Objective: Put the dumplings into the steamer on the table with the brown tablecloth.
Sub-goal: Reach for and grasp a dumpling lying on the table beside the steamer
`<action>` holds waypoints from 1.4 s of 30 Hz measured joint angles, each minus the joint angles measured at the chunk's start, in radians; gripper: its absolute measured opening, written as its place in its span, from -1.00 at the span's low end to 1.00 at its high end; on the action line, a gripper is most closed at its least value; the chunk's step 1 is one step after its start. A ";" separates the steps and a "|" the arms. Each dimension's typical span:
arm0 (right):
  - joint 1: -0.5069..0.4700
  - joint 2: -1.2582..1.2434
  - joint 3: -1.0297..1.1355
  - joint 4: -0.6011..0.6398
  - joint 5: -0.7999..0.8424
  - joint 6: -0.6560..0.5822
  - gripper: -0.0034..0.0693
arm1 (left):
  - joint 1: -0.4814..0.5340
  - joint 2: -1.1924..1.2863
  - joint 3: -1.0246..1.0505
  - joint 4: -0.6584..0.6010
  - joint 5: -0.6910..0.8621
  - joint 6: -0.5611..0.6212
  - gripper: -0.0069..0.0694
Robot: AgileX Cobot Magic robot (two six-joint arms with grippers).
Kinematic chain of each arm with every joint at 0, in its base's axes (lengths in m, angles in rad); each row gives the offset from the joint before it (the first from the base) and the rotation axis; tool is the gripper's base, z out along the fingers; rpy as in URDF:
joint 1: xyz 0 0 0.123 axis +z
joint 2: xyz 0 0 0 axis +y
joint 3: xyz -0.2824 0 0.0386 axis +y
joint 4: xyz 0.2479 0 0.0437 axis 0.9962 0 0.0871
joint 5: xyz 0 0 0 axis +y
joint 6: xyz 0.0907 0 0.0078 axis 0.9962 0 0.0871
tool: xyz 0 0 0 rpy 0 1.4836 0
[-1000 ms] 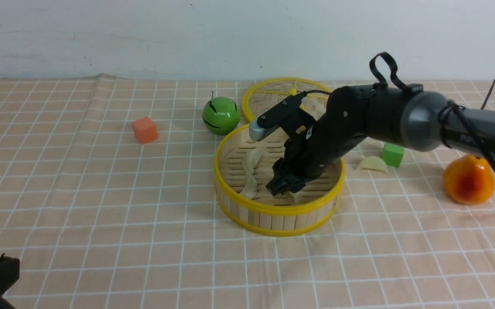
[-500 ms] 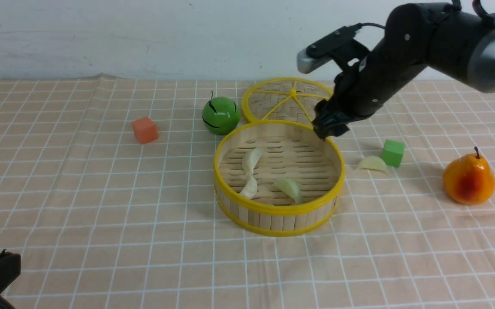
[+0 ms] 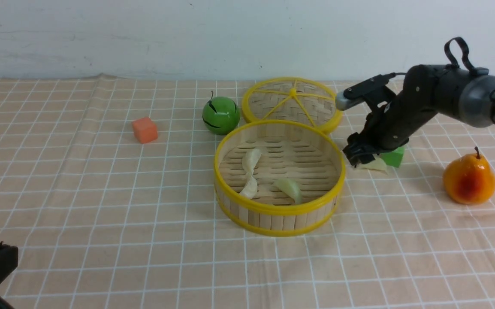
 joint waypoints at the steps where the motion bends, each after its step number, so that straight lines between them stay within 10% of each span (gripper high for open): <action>1: 0.000 0.008 0.000 0.000 0.006 0.000 0.44 | 0.000 0.000 0.000 0.005 0.000 0.000 -0.80; 9: -0.001 0.016 -0.014 0.002 0.083 -0.043 0.24 | 0.000 0.000 0.001 0.023 0.000 0.000 -0.79; 17: 0.003 0.011 -0.021 0.013 0.191 -0.123 -0.78 | 0.000 0.000 0.008 0.026 0.000 0.000 -0.77; 23: 0.000 0.010 -0.051 -0.032 0.281 -0.106 -0.96 | 0.000 0.000 0.008 0.026 0.000 0.000 -0.77; 29: 0.000 0.008 -0.059 -0.056 0.275 0.007 -0.80 | 0.000 0.000 0.008 0.026 0.000 0.000 -0.77; 36: 0.000 0.008 -0.059 -0.180 0.342 0.172 0.21 | 0.000 0.000 0.008 0.026 0.000 -0.003 -0.77; 42: 0.000 0.008 -0.061 -0.191 0.420 0.230 0.56 | 0.000 0.000 0.008 0.026 0.000 -0.022 -0.74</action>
